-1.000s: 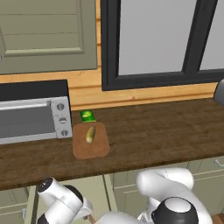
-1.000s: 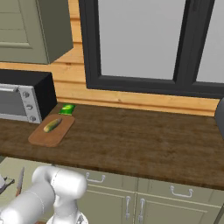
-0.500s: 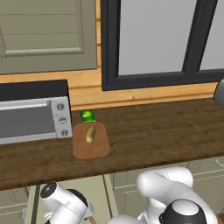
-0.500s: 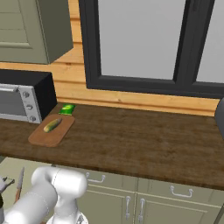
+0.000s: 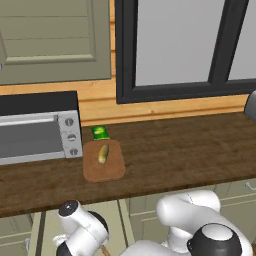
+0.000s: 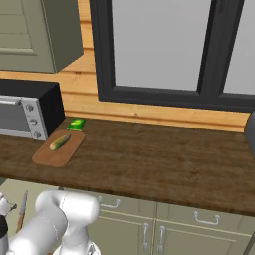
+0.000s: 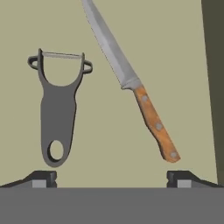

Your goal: Place the appropriate cutting tool for cutting the cucumber skin on the cutting board.

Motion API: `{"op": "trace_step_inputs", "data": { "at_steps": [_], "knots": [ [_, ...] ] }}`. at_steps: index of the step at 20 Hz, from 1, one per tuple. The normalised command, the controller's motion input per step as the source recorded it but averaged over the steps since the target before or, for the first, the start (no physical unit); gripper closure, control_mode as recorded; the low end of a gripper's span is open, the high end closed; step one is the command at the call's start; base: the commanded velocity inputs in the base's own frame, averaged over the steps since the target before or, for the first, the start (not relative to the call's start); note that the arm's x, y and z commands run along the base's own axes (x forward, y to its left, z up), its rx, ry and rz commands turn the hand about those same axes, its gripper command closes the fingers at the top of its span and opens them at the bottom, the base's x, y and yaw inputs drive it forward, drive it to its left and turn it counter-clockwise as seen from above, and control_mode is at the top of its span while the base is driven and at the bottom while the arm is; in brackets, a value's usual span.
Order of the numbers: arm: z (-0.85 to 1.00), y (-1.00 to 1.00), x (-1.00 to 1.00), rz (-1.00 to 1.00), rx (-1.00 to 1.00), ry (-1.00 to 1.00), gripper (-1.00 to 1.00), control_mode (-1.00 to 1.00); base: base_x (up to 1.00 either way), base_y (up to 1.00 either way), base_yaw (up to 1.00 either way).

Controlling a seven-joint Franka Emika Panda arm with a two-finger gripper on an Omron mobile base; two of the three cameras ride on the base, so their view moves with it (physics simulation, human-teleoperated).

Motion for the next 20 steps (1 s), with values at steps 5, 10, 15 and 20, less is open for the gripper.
{"op": "trace_step_inputs", "data": {
  "at_steps": [5,10,15,20],
  "knots": [
    [-0.08,0.00,0.18,0.00,0.08,0.10,-1.00,-1.00,0.00,0.00,0.00],
    [-0.13,0.05,0.26,0.00,0.07,0.18,-1.00,-1.00,0.00,0.00,0.00],
    [-0.15,0.42,0.13,0.00,0.00,0.17,-1.00,-1.00,0.00,0.00,0.00],
    [-0.13,0.30,0.01,0.00,0.00,0.07,-1.00,-1.00,0.00,0.00,0.00]
  ]
}}
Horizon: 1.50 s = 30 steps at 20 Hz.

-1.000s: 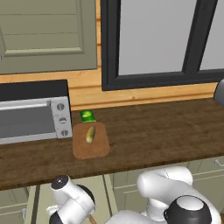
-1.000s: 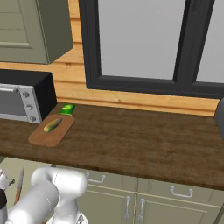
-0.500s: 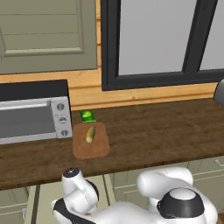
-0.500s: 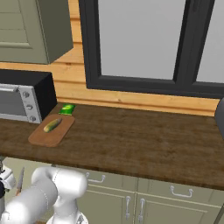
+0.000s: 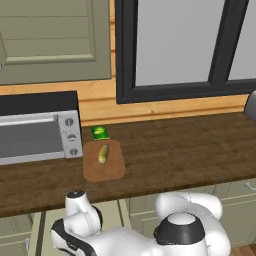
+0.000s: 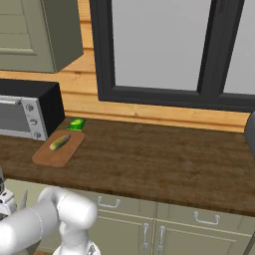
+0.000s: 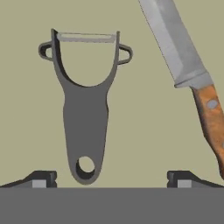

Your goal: Place the appropriate cutting tool for cutting the cucumber skin on the cutting board.

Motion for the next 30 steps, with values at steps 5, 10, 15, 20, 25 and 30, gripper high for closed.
{"op": "trace_step_inputs", "data": {
  "at_steps": [5,10,15,20,25,30],
  "knots": [
    [-0.10,0.12,0.08,0.00,0.00,0.03,-1.00,-1.00,0.00,0.00,0.00],
    [-0.21,0.04,0.01,0.00,0.00,0.01,-1.00,-1.00,0.00,0.00,0.00],
    [-0.26,0.16,0.01,0.00,-0.01,0.00,-1.00,-1.00,0.00,0.00,0.00],
    [-0.21,0.18,0.00,0.00,-0.02,0.00,-1.00,-1.00,0.00,0.00,0.00],
    [-0.25,0.06,0.00,0.00,-0.05,0.00,-1.00,-1.00,0.00,0.00,0.00],
    [-0.28,0.00,0.00,0.00,-0.04,0.00,-1.00,-1.00,0.00,0.00,0.00]
  ]
}}
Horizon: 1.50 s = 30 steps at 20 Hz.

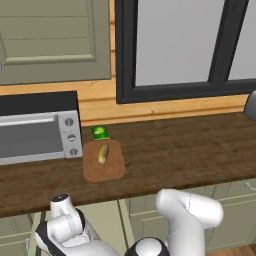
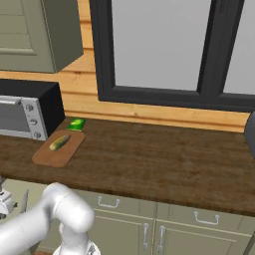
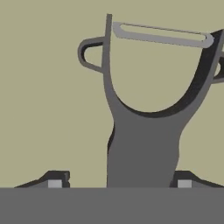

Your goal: Place the appropriate cutting tool for cutting the cucumber skin on the cutting board.

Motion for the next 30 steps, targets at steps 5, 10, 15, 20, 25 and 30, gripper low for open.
{"op": "trace_step_inputs", "data": {
  "at_steps": [5,10,15,20,25,30],
  "knots": [
    [-0.62,-0.01,-0.33,0.02,-0.04,-0.04,-1.00,-1.00,0.00,0.00,0.00],
    [-0.81,-0.02,-0.54,0.03,0.00,-0.11,-1.00,-1.00,0.00,0.00,0.00],
    [-0.88,-0.20,-0.58,0.01,0.00,-0.10,1.00,-1.00,0.00,0.00,0.00],
    [-0.64,-0.39,-0.36,0.00,0.00,0.00,1.00,-1.00,0.00,0.00,0.00],
    [0.03,-0.37,-0.39,0.00,0.06,0.01,1.00,-1.00,0.00,0.00,0.00],
    [0.72,-0.30,-0.37,0.00,0.05,0.02,1.00,-1.00,0.00,0.00,0.00]
  ]
}}
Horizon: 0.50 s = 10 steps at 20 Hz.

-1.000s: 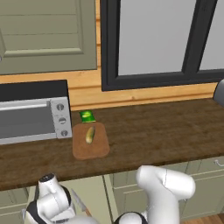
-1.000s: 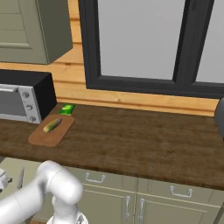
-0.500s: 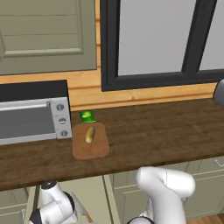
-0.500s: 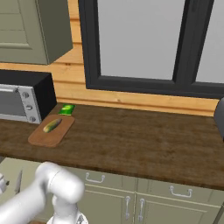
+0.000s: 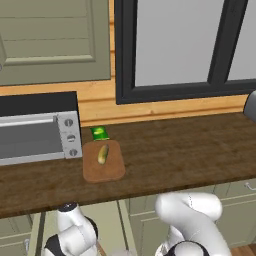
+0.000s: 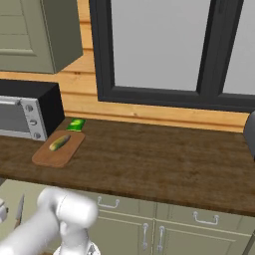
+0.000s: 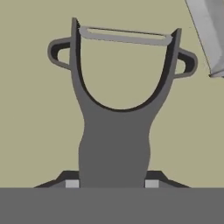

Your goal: Place the appropriate cutting tool for cutting the cucumber skin on the cutting board.

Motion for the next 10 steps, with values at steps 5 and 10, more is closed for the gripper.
{"op": "trace_step_inputs", "data": {
  "at_steps": [5,10],
  "knots": [
    [1.00,-0.23,-0.20,0.00,0.02,0.00,1.00,-1.00,0.00,0.00,0.00],
    [1.00,-0.40,-0.49,-0.05,0.00,0.02,1.00,-1.00,0.00,0.00,0.00]
  ]
}}
